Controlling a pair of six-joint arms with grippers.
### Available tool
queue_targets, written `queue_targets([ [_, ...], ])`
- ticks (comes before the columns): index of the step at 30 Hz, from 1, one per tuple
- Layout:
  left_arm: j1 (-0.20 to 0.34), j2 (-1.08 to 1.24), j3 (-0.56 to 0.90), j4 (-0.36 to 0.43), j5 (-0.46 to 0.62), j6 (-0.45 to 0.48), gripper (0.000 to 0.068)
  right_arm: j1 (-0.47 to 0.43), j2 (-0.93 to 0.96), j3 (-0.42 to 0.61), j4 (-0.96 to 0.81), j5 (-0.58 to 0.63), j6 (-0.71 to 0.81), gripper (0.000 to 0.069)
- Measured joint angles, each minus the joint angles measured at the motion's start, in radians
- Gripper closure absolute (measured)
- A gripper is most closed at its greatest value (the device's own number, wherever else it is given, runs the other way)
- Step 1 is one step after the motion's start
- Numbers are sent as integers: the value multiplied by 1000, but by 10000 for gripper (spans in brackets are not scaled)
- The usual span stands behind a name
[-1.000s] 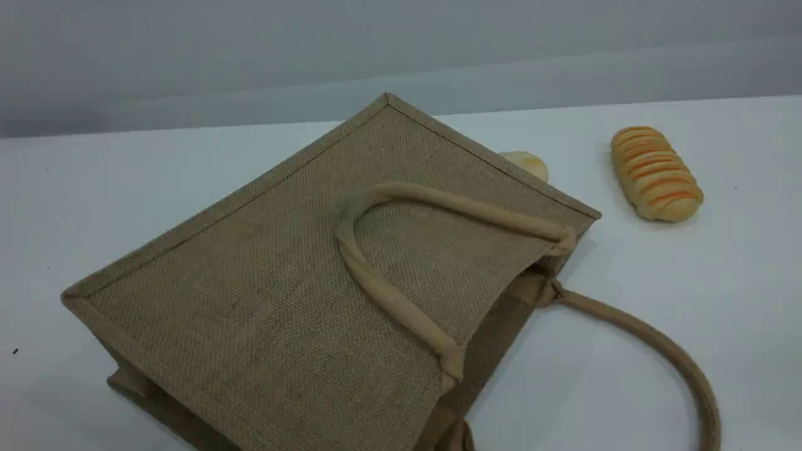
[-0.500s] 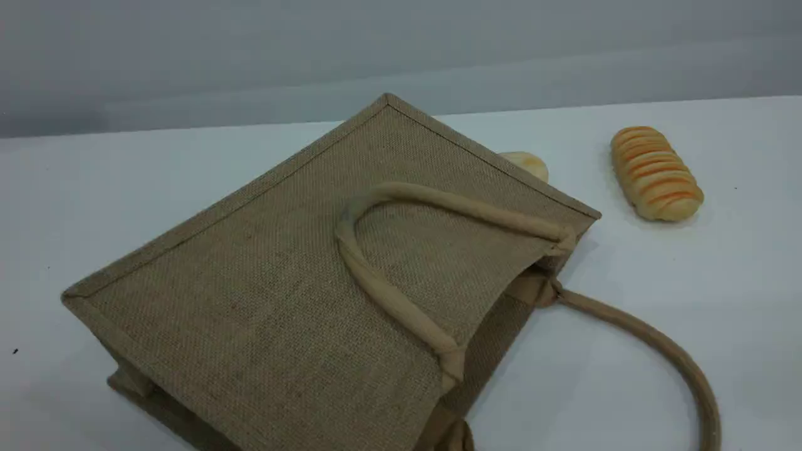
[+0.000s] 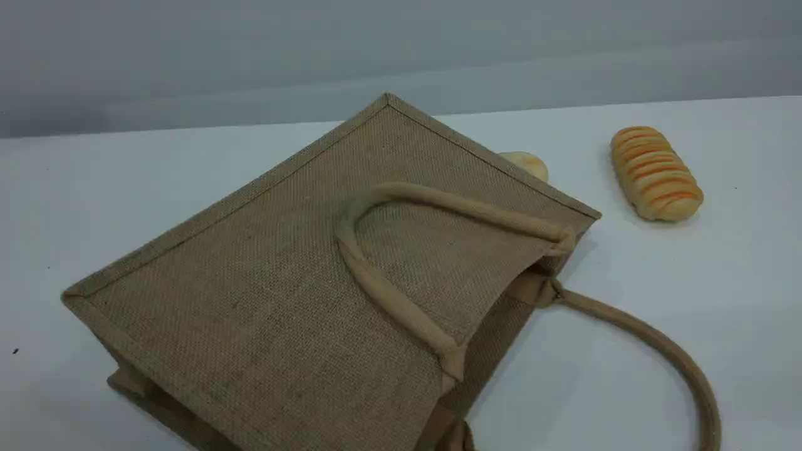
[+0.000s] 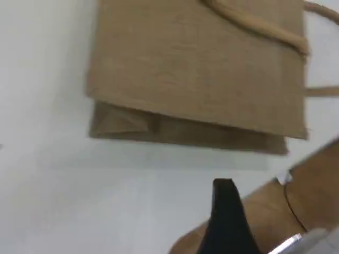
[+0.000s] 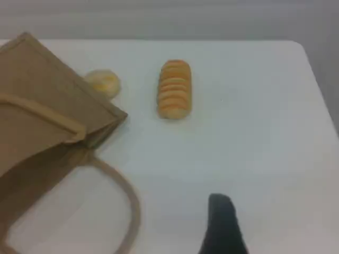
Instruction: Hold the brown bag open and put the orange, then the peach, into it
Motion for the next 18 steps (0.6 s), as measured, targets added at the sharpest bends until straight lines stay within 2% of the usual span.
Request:
queue_targets([
  [9,422,0,0,-1,0,0,239,0,0,0,0,0,1,267],
  [12,529,-11,0,-1,0,0,239,0,0,0,-1,0,1,267],
  [15,579,-59,0,0,1,0,239,0,0,0,-1,0,0,267],
  [18,562,-115,0,0,3,1,239,0,0,0,-1,0,-1,267],
])
